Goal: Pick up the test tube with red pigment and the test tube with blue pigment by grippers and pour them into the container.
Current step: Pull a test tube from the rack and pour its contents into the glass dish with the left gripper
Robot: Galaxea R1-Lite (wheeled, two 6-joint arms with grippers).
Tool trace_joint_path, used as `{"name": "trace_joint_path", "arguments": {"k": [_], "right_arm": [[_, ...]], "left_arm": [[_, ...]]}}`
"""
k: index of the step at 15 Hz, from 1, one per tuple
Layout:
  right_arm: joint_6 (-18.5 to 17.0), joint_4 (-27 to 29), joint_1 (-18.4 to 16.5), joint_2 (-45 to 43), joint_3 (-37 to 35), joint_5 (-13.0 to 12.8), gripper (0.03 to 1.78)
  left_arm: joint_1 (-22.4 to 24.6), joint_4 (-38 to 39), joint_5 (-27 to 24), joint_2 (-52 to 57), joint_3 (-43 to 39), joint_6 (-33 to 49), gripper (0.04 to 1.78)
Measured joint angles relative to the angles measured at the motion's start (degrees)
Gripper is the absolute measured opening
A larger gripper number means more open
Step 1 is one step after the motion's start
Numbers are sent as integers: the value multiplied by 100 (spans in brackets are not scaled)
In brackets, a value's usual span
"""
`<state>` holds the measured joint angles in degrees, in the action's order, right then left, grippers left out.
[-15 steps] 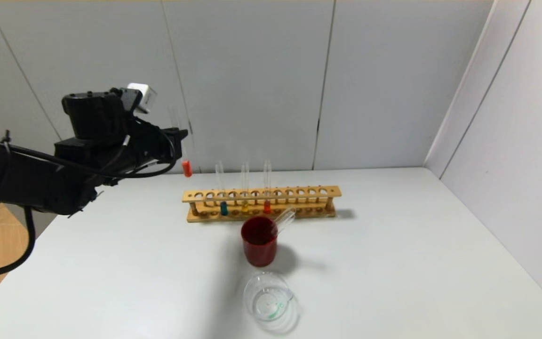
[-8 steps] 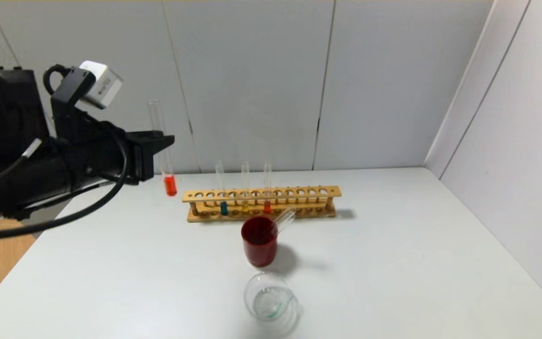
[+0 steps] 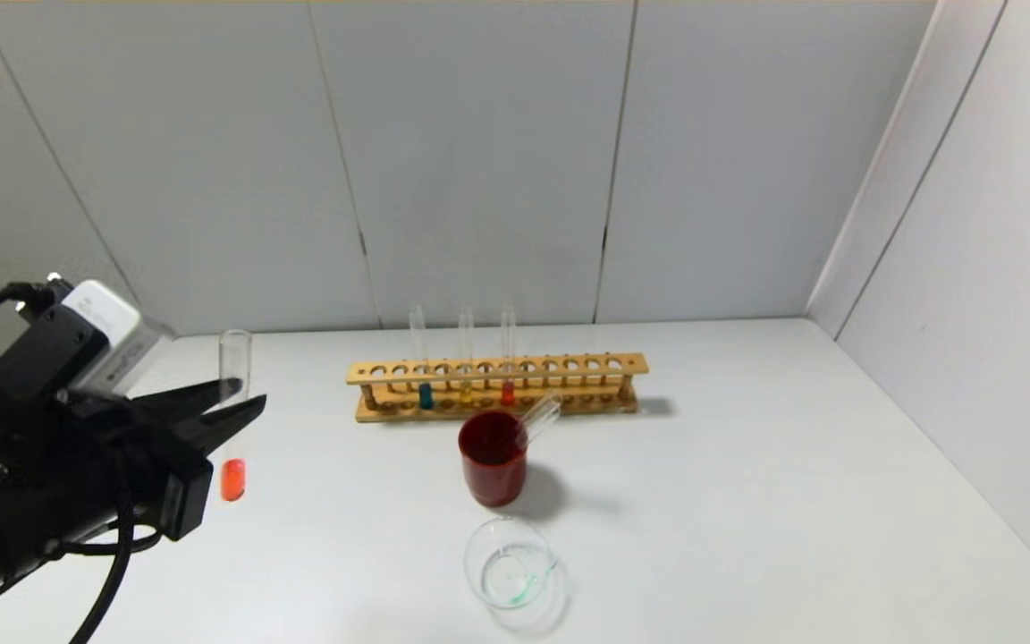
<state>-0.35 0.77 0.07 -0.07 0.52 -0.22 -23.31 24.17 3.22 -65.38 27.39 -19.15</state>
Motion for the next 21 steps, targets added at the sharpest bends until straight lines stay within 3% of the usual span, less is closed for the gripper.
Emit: {"name": "trace_joint_path", "arguments": {"k": [2, 6, 10, 15, 21], "right_arm": [[0, 0, -2, 0, 0, 0, 174], [2, 0, 0, 0, 0, 0, 174], [0, 2, 0, 0, 0, 1, 174], [0, 2, 0, 0, 0, 0, 174], [2, 2, 0, 0, 0, 0, 174]], "left_arm": [[-11, -11, 0, 102, -251, -610, 31], [-80, -20, -5, -6, -262, -827, 31], [-347, 11, 77, -507, -94, -1593, 31], [-1141, 27, 1240, -1279, 110, -1982, 31], [-1627, 160, 1420, -2150, 496, -2000, 31]]}}
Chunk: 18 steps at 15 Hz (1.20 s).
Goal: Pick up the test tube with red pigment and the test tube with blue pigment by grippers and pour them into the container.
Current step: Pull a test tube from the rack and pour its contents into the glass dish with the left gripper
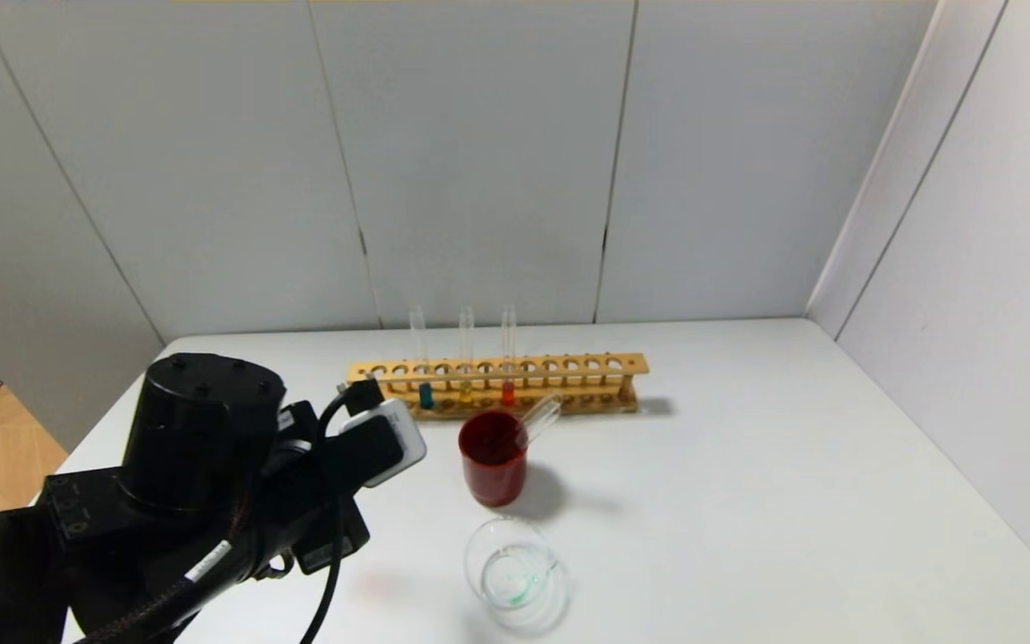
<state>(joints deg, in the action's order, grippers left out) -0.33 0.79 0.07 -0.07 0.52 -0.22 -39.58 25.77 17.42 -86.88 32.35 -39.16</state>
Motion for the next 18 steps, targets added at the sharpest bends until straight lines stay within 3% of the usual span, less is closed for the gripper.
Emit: {"name": "trace_joint_path", "arguments": {"k": [8, 18], "right_arm": [[0, -2, -2, 0, 0, 0, 174], [0, -2, 0, 0, 0, 0, 174]], "left_arm": [[-741, 179, 1273, -940, 44, -878, 31], [-1011, 291, 1804, -1519, 168, -1492, 31]]}}
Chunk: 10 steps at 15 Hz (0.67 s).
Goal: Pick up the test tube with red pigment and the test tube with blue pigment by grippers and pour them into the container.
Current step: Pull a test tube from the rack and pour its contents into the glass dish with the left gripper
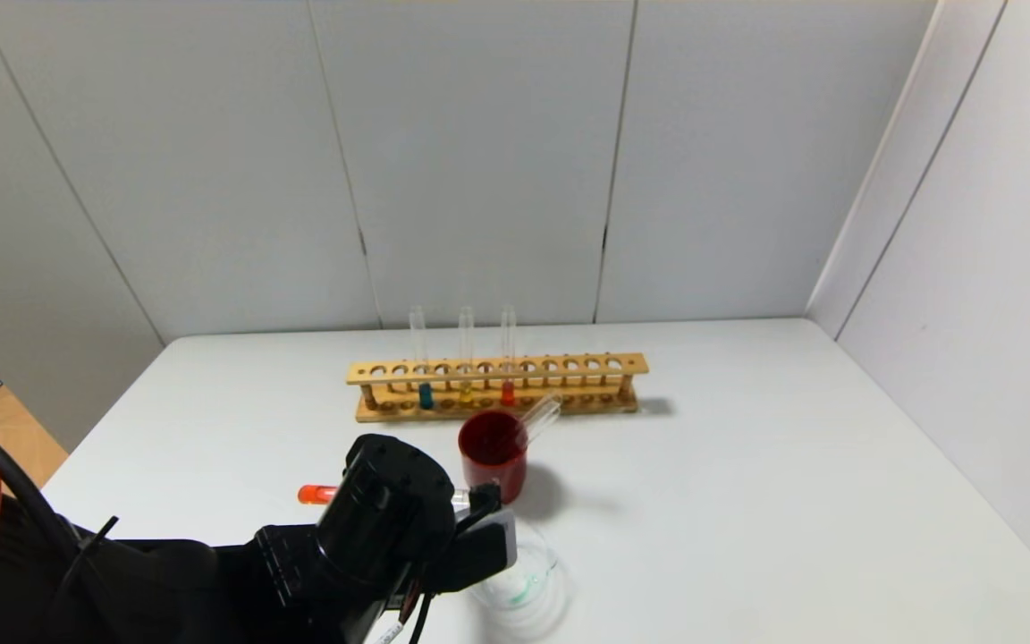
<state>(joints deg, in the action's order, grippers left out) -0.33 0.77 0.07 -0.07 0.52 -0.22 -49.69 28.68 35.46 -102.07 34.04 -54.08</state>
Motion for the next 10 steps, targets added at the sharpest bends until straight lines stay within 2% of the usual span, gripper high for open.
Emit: {"name": "trace_joint_path", "arguments": {"k": [10], "right_arm": [[-2, 0, 0, 0, 0, 0, 174]], "left_arm": [[-80, -5, 65, -322, 91, -719, 31]]}}
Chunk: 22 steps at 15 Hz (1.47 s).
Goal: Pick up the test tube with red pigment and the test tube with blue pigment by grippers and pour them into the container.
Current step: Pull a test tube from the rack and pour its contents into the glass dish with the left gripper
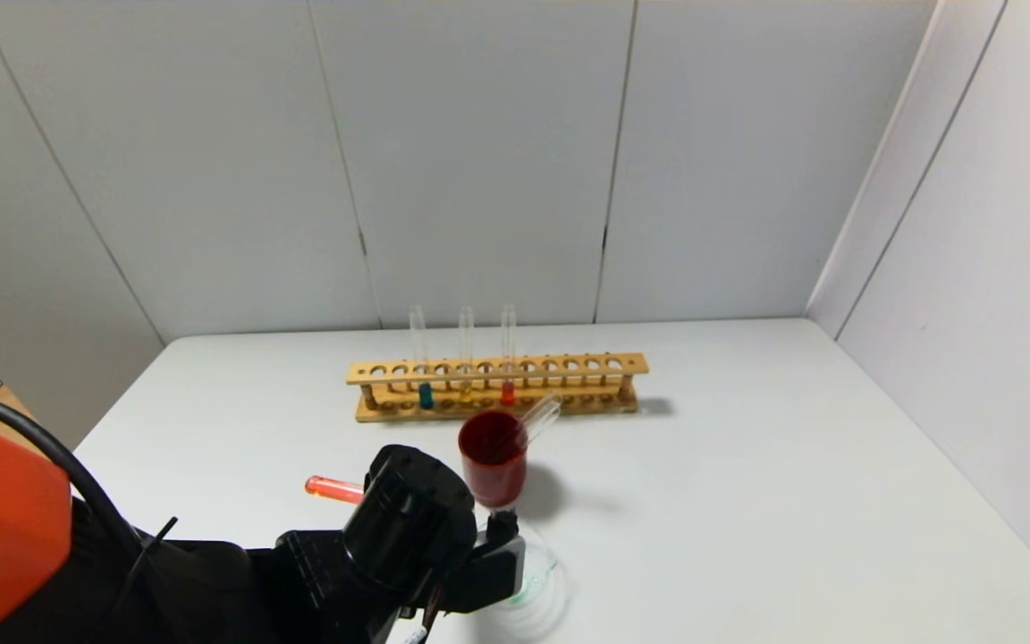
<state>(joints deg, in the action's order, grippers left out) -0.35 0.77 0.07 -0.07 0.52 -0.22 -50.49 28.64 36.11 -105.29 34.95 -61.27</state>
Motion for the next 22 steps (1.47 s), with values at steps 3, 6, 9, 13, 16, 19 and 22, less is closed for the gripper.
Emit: {"name": "trace_joint_path", "arguments": {"k": [3, 6, 9, 13, 16, 19, 22], "right_arm": [[0, 0, 0, 0, 0, -2, 174], [2, 0, 0, 0, 0, -2, 174], [0, 0, 2, 0, 0, 0, 174], [2, 0, 0, 0, 0, 0, 174], [0, 2, -2, 0, 0, 1, 174], [0, 0, 2, 0, 0, 1, 174], [2, 0, 2, 0, 0, 0, 174]], "left_arm": [[-55, 2, 94, -110, 112, -52, 31], [-66, -6, 107, -163, 143, -105, 31], [-66, -2, 127, -195, 193, -358, 31], [-61, 0, 132, -271, 278, -634, 31], [-50, 0, 247, -336, 346, -778, 31], [28, 0, 284, -441, 385, -791, 31], [61, -4, 294, -494, 389, -901, 31]]}}
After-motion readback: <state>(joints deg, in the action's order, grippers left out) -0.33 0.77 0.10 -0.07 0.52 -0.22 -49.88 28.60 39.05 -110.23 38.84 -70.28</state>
